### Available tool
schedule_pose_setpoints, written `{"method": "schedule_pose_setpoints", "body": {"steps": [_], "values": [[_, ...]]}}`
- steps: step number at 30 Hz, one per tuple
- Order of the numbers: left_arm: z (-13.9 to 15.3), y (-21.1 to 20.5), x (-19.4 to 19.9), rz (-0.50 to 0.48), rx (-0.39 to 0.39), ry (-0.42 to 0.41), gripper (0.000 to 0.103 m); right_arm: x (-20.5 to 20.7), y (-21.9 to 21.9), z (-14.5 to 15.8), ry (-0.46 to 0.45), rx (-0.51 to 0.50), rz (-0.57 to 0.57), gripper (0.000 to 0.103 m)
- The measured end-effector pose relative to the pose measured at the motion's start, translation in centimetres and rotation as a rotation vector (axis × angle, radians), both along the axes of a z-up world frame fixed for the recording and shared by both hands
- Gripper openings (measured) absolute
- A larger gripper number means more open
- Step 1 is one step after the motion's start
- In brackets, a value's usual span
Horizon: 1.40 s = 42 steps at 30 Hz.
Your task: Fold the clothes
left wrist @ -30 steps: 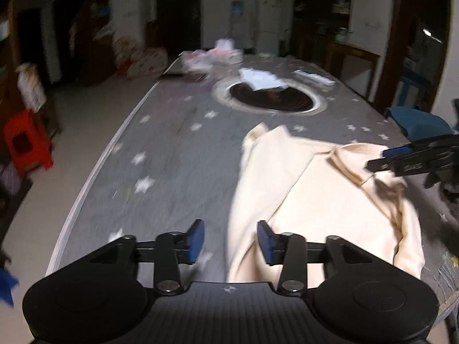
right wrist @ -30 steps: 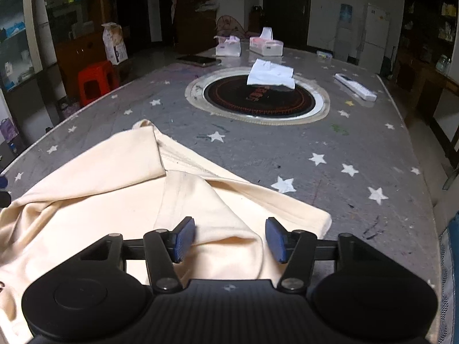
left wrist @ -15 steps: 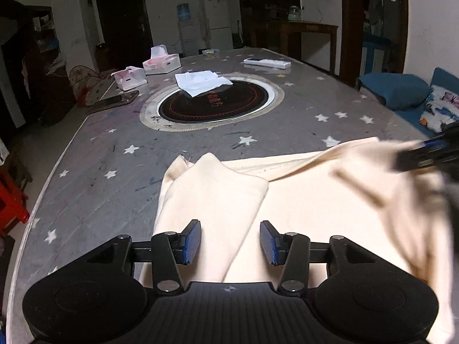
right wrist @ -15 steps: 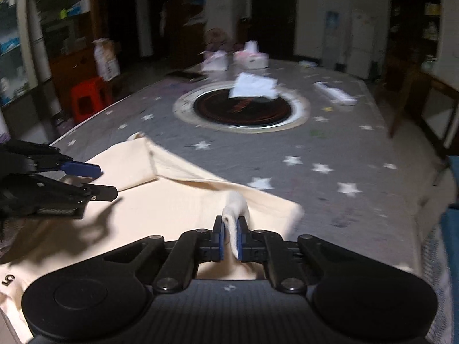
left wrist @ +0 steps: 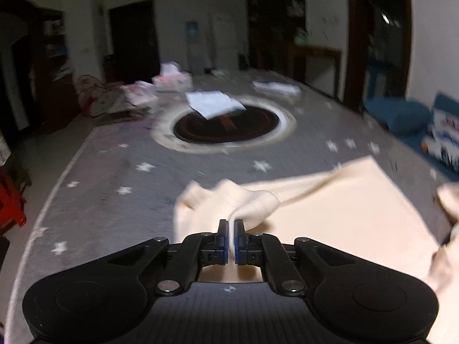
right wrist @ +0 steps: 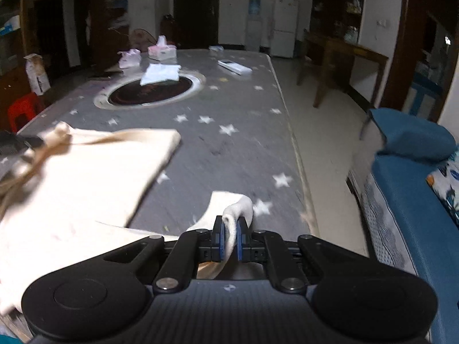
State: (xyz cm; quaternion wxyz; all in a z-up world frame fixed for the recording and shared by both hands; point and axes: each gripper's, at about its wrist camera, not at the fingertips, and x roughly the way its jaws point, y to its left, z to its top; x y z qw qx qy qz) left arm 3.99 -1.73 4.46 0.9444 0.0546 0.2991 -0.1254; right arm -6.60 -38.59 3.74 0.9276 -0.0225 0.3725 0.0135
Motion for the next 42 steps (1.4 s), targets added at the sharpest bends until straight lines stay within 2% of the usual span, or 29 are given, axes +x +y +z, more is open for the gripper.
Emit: {"method": "schedule_pose_setpoints", "body": {"steps": [5,8,14,17,20,23,28,34,38,40,42], "values": [[2.1,5.1,-2.1,0.156,-0.069,-0.045,0.004,-0.3,-0.3,-0.8,0.026,-0.007,-0.006,0.008],[2.4,8.4,-3.7,0.255,-0.076,-0.040,0.004,-0.4,-0.1,-0.7,0.030,-0.018,-0.006,0.014],[1.2,13.1,-5.4,0.397,-0.010,0.034,0.004,0.0,0.2,0.5,0.018,-0.041,0.016,0.021],[0.5,14.4,-5.5,0.446,0.026,0.079,0.008,0.5,0.4,1.5,0.015,-0.026,0.048,0.022],[0.6,14.4,-5.5,0.483,0.061,0.085,0.010,1.3,0.8,2.2,0.019,0.003,0.088,0.023],[1.2,13.7,-5.3,0.458,0.048,0.069,0.013,2.2,1.5,2.5,0.029,0.031,0.133,0.023],[2.1,9.8,-3.0,0.307,0.004,0.066,0.032,5.1,2.8,2.2,0.064,0.079,0.189,0.023],[0.7,4.4,2.3,0.169,0.020,0.125,0.032,9.4,4.0,1.4,0.113,0.143,0.234,0.023],[-0.7,2.1,5.6,0.146,0.073,0.150,0.032,12.0,4.7,0.7,0.139,0.160,0.257,0.023],[-1.2,1.6,6.9,0.133,0.080,0.169,0.038,13.2,5.1,0.1,0.158,0.165,0.260,0.023],[-1.8,1.3,7.9,0.128,0.094,0.184,0.038,14.3,5.3,-0.6,0.176,0.167,0.258,0.023]]}}
